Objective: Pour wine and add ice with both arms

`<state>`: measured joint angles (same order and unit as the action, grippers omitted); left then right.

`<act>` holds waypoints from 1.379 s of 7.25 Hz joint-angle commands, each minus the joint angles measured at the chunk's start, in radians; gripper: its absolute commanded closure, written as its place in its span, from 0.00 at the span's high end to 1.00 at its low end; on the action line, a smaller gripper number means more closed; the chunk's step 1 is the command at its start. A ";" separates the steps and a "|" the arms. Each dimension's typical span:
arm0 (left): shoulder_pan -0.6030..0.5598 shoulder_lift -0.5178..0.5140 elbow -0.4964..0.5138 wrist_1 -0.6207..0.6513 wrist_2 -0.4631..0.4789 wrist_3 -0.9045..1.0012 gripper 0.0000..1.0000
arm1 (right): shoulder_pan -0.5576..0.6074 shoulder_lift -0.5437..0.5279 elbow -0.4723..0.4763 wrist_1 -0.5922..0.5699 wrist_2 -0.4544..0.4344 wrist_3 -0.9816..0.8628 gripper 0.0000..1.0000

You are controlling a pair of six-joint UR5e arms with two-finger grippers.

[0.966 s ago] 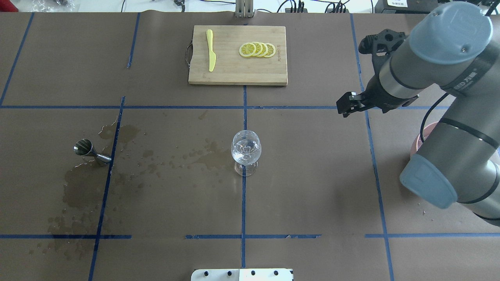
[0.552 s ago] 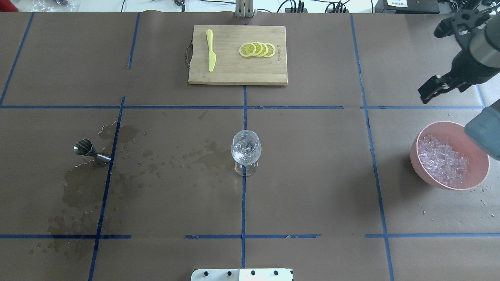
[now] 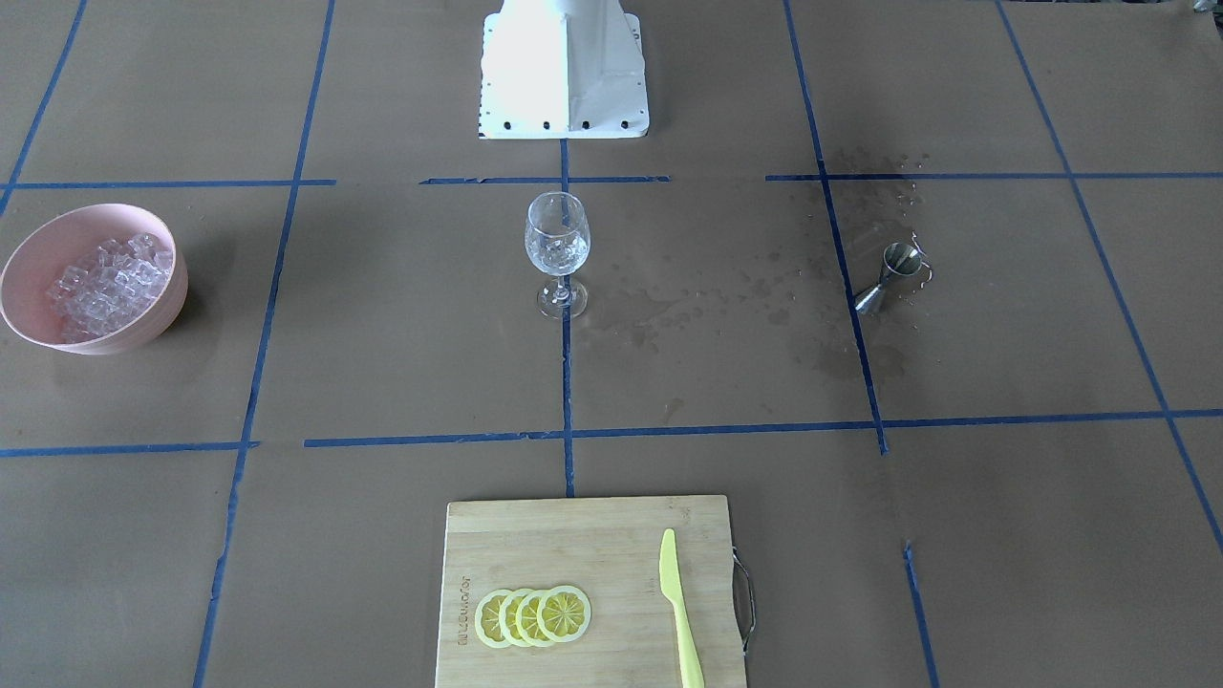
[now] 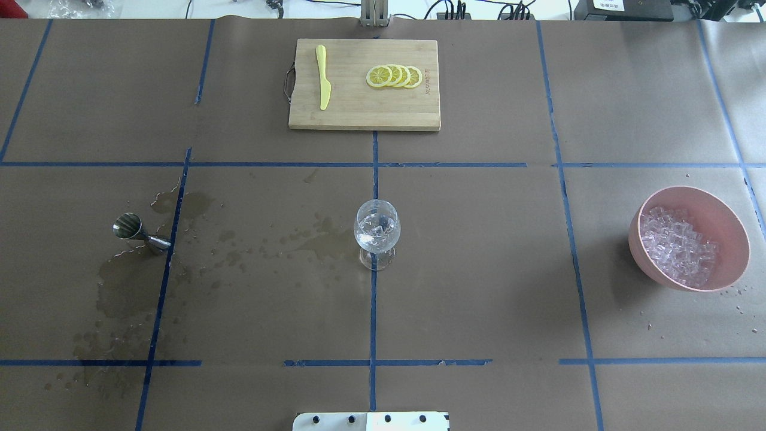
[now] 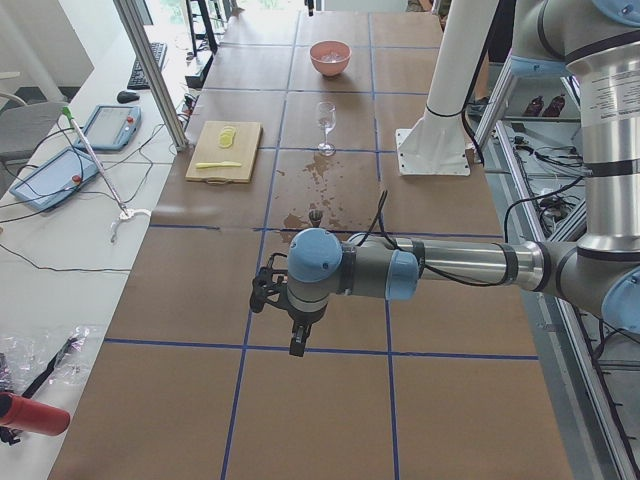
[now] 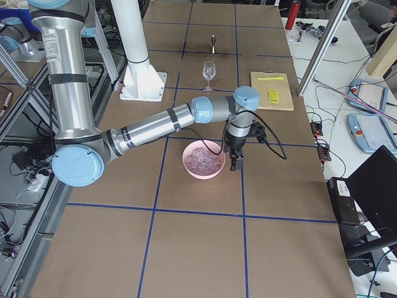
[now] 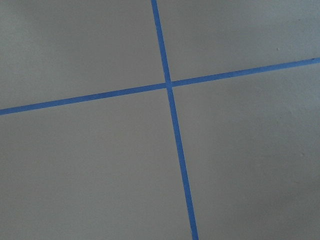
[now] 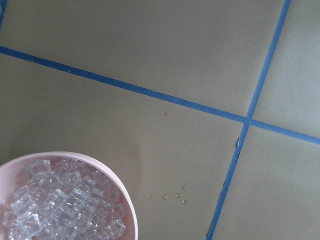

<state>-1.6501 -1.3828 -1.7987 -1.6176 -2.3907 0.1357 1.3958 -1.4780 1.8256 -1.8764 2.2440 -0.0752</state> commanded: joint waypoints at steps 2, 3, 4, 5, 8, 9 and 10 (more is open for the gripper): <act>0.000 -0.001 0.010 -0.002 -0.001 0.001 1.00 | 0.048 0.020 -0.060 0.038 0.028 -0.008 1.00; 0.000 -0.001 0.009 -0.005 -0.001 -0.001 1.00 | 0.051 -0.001 -0.072 0.048 0.028 -0.011 1.00; 0.001 -0.001 0.010 -0.005 -0.001 0.001 1.00 | 0.093 0.004 -0.141 0.092 0.043 -0.009 1.00; 0.001 -0.005 0.009 -0.007 -0.001 0.001 1.00 | 0.133 -0.011 -0.217 0.167 0.160 -0.011 1.00; 0.001 -0.013 0.015 -0.007 0.001 0.001 1.00 | 0.164 -0.039 -0.319 0.373 0.175 -0.011 1.00; 0.001 -0.013 0.016 -0.007 0.001 0.001 1.00 | 0.170 -0.039 -0.319 0.376 0.175 -0.011 1.00; 0.001 -0.013 0.016 -0.007 0.001 0.001 1.00 | 0.173 -0.038 -0.318 0.376 0.174 -0.011 1.00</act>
<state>-1.6490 -1.3957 -1.7831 -1.6247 -2.3900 0.1365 1.5627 -1.5157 1.5119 -1.5112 2.4184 -0.0865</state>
